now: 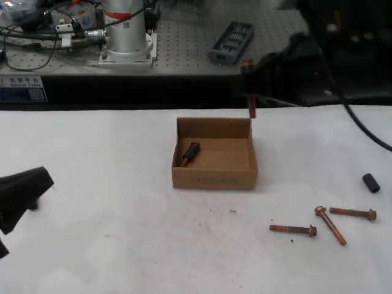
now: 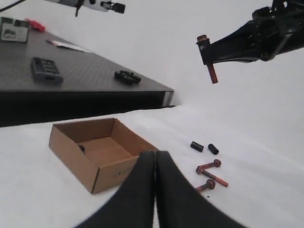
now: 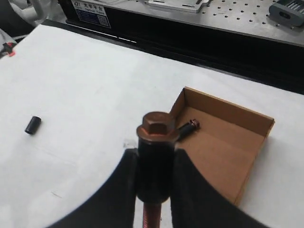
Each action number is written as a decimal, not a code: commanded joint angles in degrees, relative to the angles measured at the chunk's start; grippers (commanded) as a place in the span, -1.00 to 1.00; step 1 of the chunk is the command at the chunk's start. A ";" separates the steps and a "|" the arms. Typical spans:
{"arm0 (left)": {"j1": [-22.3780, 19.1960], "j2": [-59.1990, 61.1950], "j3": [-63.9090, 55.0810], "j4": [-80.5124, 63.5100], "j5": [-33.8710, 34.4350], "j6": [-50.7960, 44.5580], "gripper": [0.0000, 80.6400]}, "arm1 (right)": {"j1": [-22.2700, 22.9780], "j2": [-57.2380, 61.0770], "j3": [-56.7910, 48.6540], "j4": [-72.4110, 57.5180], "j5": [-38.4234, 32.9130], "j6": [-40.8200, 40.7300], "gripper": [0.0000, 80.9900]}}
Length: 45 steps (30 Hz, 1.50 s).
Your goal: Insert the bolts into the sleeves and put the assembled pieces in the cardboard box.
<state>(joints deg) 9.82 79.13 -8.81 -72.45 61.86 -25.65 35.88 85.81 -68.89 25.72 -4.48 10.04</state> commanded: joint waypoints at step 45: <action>-11.52 -17.49 -8.77 71.54 -23.48 42.82 -0.99 | -7.79 38.99 -22.81 0.85 -7.67 7.52 -0.85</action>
<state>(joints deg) -1.47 62.11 -16.91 -0.61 37.90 15.92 28.39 125.13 -90.92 27.81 -11.33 17.82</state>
